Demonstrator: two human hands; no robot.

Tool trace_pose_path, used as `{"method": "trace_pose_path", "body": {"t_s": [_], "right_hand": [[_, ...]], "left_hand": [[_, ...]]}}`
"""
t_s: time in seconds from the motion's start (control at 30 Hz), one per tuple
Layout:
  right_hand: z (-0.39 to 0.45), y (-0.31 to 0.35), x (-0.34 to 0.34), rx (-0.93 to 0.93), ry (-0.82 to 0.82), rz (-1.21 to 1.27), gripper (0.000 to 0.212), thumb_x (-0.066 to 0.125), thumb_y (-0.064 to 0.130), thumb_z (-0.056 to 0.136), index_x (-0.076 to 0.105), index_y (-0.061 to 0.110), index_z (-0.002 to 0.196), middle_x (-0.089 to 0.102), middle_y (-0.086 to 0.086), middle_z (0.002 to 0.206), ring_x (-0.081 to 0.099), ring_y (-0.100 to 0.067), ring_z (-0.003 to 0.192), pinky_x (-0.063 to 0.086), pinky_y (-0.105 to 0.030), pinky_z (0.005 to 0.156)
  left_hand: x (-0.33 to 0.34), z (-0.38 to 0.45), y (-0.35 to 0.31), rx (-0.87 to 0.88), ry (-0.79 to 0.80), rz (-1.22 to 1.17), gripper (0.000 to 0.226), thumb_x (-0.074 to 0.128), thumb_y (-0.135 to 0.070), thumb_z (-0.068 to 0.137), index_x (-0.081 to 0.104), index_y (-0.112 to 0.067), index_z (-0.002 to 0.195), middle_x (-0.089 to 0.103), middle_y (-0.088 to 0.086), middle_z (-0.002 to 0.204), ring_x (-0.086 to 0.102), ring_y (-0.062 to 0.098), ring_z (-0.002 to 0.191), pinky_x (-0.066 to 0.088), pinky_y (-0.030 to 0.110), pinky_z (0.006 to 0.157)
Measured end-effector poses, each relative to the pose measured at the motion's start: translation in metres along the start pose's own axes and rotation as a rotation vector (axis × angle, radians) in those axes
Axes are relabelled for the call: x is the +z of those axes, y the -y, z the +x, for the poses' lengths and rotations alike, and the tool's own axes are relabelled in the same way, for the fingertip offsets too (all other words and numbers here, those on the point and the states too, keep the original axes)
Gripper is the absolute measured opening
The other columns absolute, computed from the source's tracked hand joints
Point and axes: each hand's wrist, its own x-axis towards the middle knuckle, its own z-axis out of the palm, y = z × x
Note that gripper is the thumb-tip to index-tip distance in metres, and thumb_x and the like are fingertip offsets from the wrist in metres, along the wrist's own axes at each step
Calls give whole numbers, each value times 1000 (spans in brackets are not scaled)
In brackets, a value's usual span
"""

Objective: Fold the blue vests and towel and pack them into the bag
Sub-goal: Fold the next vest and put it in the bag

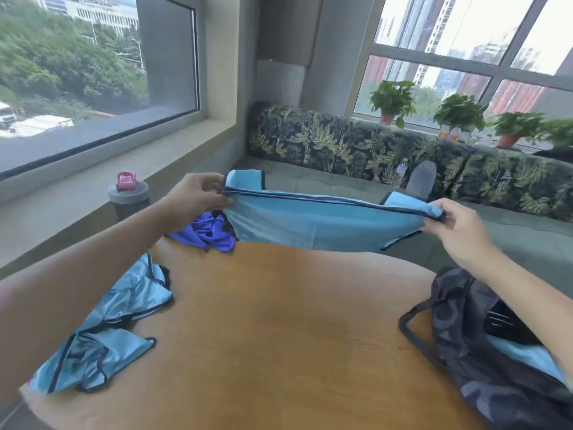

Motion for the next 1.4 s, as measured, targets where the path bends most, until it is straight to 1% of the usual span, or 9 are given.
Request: {"method": "trace_pose_path", "body": {"t_s": [0.1,0.23,0.37,0.57,0.77,0.9,1.07,1.23,1.4], "right_hand": [[-49,-12,9,-31,18,-126,37,65,-5,93,66,32,88,72,8,93,65,-19,87,47,-26,79],[-148,-62,42,-21,147,-247,54,67,-14,86,62,40,84,72,13,114,64,-6,113,42,-13,99],[-251,-138,73,-36,447,-452,64,64,-9,86,59,54,96,54,33,135,40,4,139,31,-15,111],[-315,-143,95,-34,270,-458,48,72,-12,79,71,21,114,59,12,134,46,-2,129,18,0,109],[-319,-107,123,-20,170,-314,39,63,0,91,68,19,124,60,17,128,47,6,126,27,-5,108],[-318,-96,141,9,368,-337,45,52,34,103,43,40,147,33,31,154,23,9,145,26,-16,114],[-302,-109,133,35,491,-575,68,9,71,97,35,40,152,26,28,157,20,9,143,13,-14,115],[-237,-125,114,69,536,-692,57,20,54,105,38,28,153,33,13,160,28,-5,147,23,-25,119],[-133,-158,116,161,531,-905,50,34,24,108,33,18,157,10,-5,169,5,-25,156,30,-44,119]], "left_hand": [[9,-42,24,96,-14,136,23,73,12,85,67,-8,94,71,5,95,67,15,90,54,26,85],[27,-125,106,51,38,291,21,71,16,84,63,-3,81,74,3,103,69,6,100,52,19,90],[26,-207,196,-16,194,670,48,64,7,85,63,-41,84,62,-34,124,63,-4,112,44,9,89],[23,-222,194,-3,150,751,41,54,1,95,66,-36,109,58,-23,134,56,-6,113,38,10,91],[51,-155,175,-28,111,829,33,47,-7,101,66,-24,123,62,-7,129,60,19,116,49,37,92],[65,-99,179,-70,246,921,48,38,-5,101,56,-24,142,48,-6,150,45,19,137,42,35,106],[48,-75,205,-51,356,1097,45,44,-6,99,57,-20,140,52,1,143,47,26,132,42,39,103],[35,-114,203,158,369,1291,45,55,5,79,68,-21,114,63,2,98,66,30,91,52,42,72],[85,-202,172,-114,490,1029,41,48,-19,89,60,-43,121,67,-15,108,62,13,104,52,36,86]]}}
